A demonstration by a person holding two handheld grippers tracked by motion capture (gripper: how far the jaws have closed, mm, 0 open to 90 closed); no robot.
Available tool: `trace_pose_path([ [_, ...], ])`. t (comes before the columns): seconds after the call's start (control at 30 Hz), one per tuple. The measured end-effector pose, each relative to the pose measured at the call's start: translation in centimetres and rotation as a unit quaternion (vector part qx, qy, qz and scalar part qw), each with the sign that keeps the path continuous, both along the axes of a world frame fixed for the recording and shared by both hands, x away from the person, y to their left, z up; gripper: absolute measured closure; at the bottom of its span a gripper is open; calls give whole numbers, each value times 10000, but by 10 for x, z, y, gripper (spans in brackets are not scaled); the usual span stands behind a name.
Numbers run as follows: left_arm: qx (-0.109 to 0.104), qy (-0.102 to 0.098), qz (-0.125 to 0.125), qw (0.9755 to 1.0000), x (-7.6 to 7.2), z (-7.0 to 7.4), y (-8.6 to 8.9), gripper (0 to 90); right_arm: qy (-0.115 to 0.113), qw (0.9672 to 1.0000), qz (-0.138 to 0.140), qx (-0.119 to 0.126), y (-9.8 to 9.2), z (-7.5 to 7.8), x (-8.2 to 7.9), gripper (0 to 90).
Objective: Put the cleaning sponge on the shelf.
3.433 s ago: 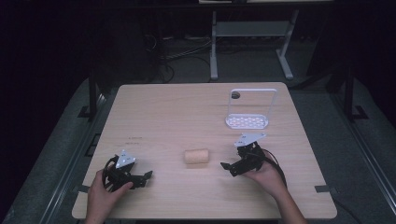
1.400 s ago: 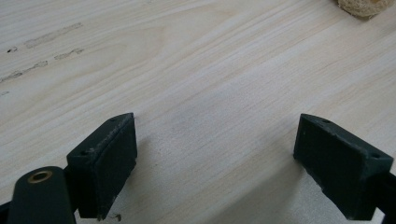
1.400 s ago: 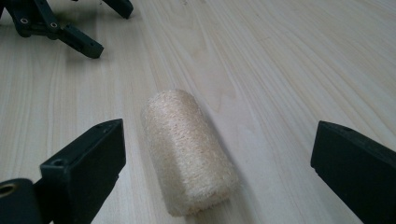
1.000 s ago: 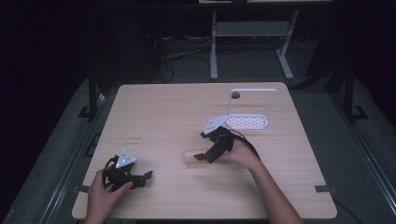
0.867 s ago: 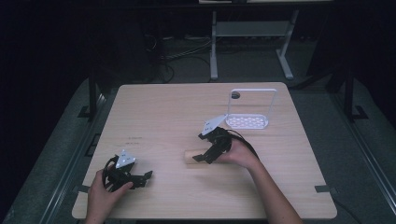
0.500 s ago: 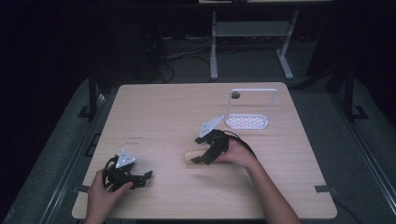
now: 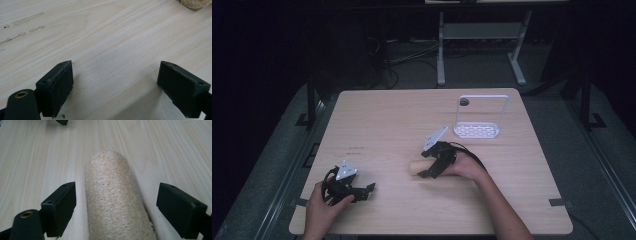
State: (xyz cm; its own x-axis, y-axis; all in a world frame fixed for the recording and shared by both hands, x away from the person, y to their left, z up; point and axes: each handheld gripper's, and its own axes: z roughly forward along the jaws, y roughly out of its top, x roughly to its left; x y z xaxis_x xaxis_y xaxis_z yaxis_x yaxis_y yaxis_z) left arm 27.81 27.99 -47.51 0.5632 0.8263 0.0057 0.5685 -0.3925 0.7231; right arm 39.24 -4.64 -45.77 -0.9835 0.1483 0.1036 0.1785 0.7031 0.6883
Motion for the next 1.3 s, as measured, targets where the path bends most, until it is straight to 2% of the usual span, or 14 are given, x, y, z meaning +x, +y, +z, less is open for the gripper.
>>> trace_pose_path([
  [0.3,0,0,2,10000,0,0,0,128,-154,9997,57,-168,2,-1,-3,246],
  [0.57,1,0,-1,10000,0,0,0,128,-195,9993,205,-235,3,-2,-5,372],
  [0.83,0,0,1,10000,0,0,0,128,-172,9994,188,-243,3,-2,-6,413],
  [1.0,0,1,0,10000,0,0,0,128,-220,9993,113,-277,3,-1,-7,416],
  [1.3,0,-1,0,10000,0,0,0,128,-213,9994,-224,-132,-5,7,-12,417],
])
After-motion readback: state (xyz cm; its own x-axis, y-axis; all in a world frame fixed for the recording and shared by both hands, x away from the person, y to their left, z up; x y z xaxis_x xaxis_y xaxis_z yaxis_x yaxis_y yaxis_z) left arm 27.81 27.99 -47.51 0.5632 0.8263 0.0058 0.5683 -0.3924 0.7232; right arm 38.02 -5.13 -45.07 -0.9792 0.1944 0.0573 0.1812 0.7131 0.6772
